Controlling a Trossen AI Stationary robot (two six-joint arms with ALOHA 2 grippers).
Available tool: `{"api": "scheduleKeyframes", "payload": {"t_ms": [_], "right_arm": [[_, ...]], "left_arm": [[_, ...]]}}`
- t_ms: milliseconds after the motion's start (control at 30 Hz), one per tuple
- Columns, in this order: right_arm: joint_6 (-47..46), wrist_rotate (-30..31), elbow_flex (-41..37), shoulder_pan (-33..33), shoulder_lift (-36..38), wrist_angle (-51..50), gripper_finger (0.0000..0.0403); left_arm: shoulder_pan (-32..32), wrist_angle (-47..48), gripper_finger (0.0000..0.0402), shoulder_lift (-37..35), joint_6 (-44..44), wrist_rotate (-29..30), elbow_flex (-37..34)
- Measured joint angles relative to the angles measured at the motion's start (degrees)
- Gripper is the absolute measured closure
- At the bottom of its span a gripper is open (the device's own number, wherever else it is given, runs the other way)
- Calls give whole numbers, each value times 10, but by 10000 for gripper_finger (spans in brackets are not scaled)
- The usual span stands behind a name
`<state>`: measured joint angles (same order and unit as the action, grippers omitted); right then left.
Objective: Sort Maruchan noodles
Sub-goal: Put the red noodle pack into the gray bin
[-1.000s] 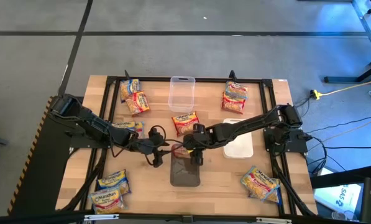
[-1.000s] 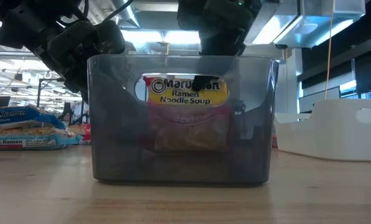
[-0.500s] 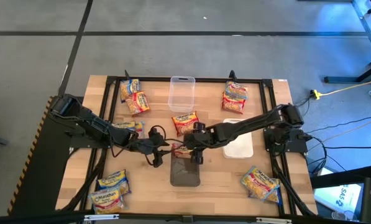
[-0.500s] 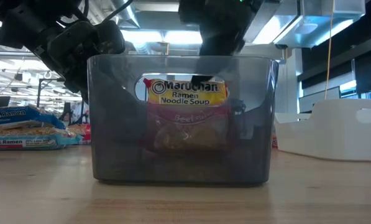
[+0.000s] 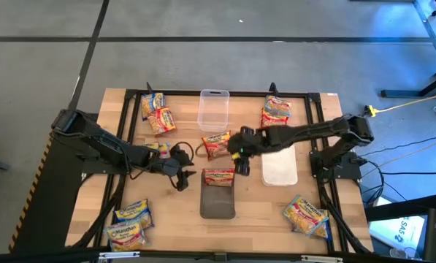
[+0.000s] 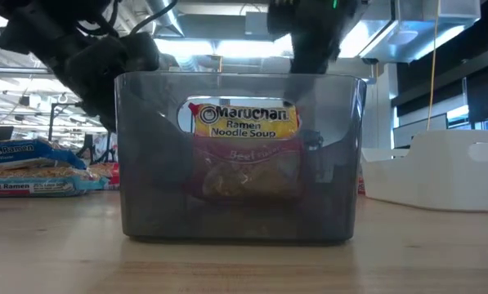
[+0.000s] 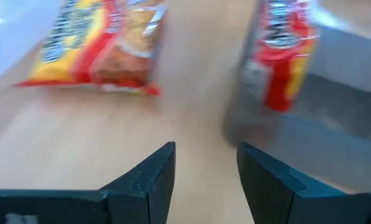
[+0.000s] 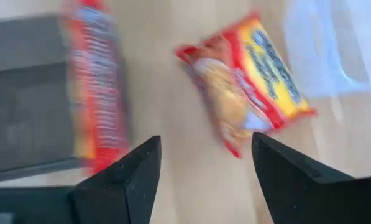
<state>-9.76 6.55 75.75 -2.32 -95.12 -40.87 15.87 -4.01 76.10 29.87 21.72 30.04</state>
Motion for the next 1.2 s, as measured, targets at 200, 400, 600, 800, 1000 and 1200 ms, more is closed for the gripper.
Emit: {"api": "scheduleKeyframes", "payload": {"t_ms": [200,400,600,800,1000,1200], "right_arm": [[11,-108,-80,118,7,116,178],[-3,-231,-142,213,4,209,178],[-30,-259,-165,257,-9,223,156],[-72,-340,-166,276,-70,255,106],[-93,-363,-166,279,-111,279,96],[-127,-372,-166,279,-141,320,95]], "left_arm": [[-72,18,237,-22,-35,17,0],[-163,11,237,4,-81,-21,-1],[-220,-42,237,53,-138,-79,-1],[-249,-109,237,100,-174,-121,0],[-254,-144,237,143,-199,-136,0],[-254,-207,237,200,-206,-138,-1]]}}
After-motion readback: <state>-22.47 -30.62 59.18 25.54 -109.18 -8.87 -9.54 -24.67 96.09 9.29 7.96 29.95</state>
